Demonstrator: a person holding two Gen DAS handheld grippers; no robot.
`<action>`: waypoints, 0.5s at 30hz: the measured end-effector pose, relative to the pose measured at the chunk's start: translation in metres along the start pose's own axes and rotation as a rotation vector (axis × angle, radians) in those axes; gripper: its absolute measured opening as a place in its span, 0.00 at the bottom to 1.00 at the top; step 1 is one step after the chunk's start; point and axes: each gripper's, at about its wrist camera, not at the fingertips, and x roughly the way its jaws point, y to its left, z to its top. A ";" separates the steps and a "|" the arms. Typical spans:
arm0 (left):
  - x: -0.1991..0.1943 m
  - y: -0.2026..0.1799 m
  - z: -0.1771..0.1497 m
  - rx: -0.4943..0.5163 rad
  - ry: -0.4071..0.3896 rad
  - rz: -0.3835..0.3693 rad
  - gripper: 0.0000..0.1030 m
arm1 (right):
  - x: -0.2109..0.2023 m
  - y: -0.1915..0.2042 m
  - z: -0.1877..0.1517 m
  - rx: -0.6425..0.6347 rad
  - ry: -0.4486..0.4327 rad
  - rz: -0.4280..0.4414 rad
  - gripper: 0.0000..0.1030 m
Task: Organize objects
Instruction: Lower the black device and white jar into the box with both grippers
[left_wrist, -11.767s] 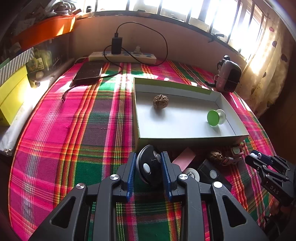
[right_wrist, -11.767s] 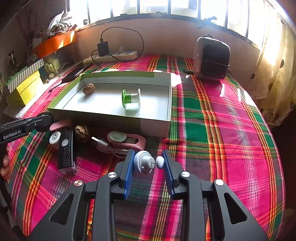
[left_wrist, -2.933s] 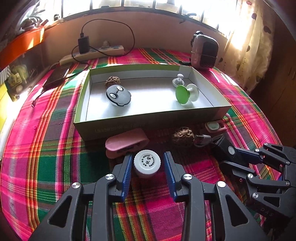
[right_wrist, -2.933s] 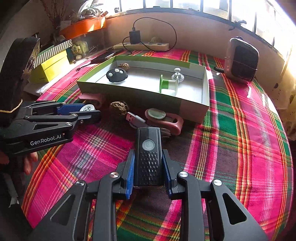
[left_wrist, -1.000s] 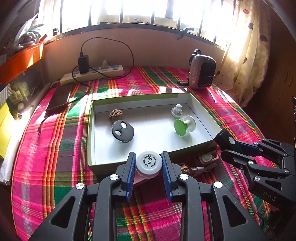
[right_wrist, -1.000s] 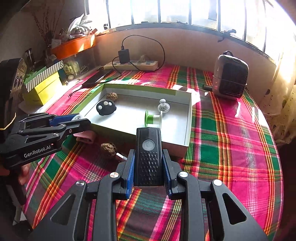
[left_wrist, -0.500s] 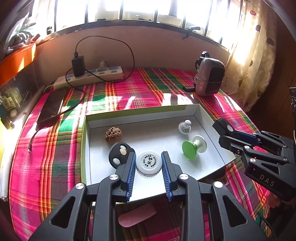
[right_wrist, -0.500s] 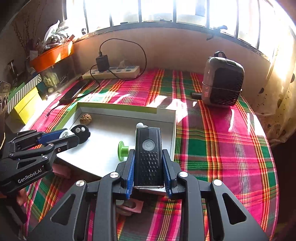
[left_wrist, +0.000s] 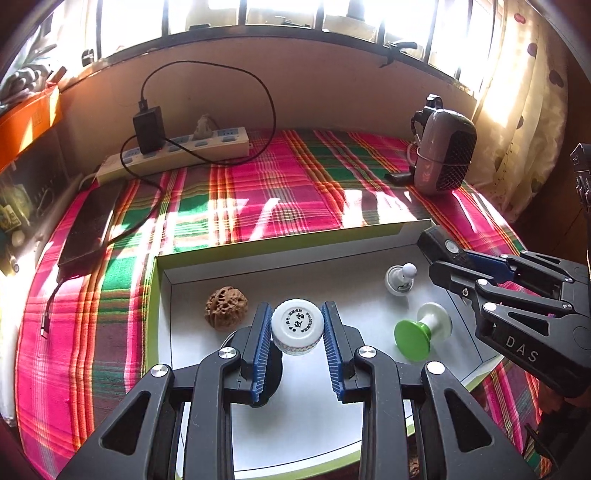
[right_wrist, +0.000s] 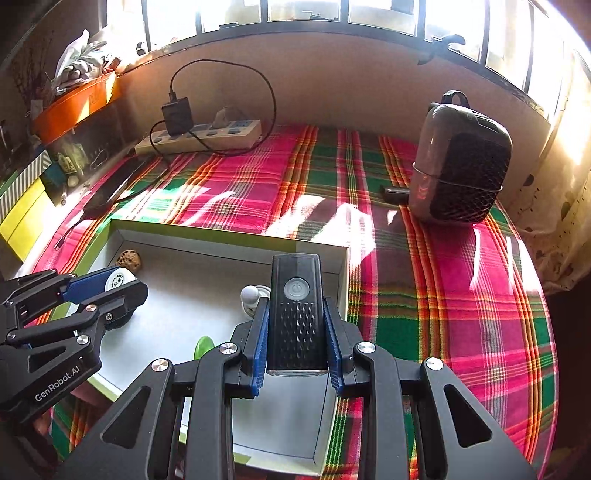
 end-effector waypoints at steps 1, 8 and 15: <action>0.003 0.001 0.001 -0.002 0.007 -0.005 0.25 | 0.003 0.000 0.001 0.002 0.005 -0.001 0.27; 0.013 0.000 0.003 0.001 0.021 0.000 0.25 | 0.015 0.000 0.004 0.002 0.019 0.012 0.27; 0.018 0.002 0.005 -0.005 0.027 0.008 0.25 | 0.025 0.003 0.004 0.001 0.045 0.009 0.27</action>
